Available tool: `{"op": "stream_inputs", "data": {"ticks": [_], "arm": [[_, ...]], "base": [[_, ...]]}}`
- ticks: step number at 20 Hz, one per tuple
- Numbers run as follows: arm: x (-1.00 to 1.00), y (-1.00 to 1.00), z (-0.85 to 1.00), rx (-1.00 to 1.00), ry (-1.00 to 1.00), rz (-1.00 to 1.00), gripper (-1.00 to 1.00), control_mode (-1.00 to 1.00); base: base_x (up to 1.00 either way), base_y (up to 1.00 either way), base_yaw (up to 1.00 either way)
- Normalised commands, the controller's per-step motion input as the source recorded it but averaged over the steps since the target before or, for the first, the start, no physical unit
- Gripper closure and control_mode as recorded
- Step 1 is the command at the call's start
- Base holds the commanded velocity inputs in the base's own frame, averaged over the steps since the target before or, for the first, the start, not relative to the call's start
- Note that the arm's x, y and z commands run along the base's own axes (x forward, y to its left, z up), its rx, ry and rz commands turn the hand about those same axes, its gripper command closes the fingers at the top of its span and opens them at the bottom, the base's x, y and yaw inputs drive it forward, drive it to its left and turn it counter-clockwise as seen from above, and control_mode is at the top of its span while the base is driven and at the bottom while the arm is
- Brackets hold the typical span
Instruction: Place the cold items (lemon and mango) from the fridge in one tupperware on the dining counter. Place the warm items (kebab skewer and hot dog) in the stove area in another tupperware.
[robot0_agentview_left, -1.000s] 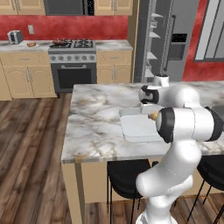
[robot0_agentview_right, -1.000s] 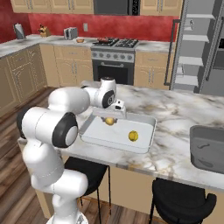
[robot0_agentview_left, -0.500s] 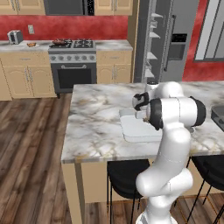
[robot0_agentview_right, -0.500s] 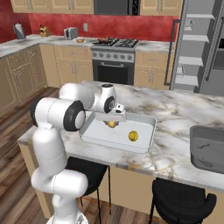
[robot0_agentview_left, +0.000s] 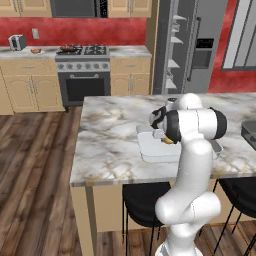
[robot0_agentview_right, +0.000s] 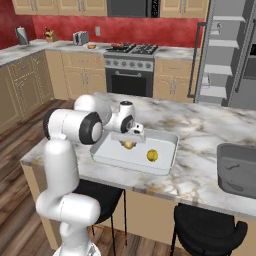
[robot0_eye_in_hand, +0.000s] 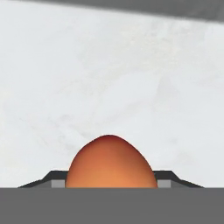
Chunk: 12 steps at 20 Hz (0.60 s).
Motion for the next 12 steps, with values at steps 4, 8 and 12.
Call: {"op": "stream_inputs", "data": {"ticks": [4,8,12], "arm": [[0.00,0.00,-0.21,0.02,-0.01,0.00,-1.00,-1.00],[0.00,0.00,-0.01,0.00,-0.01,0.00,-1.00,-1.00],[-0.04,0.00,0.19,0.00,0.00,0.00,-1.00,-1.00]], "base": [[0.00,0.00,0.00],[0.00,0.00,0.00],[0.00,0.00,0.00]]}}
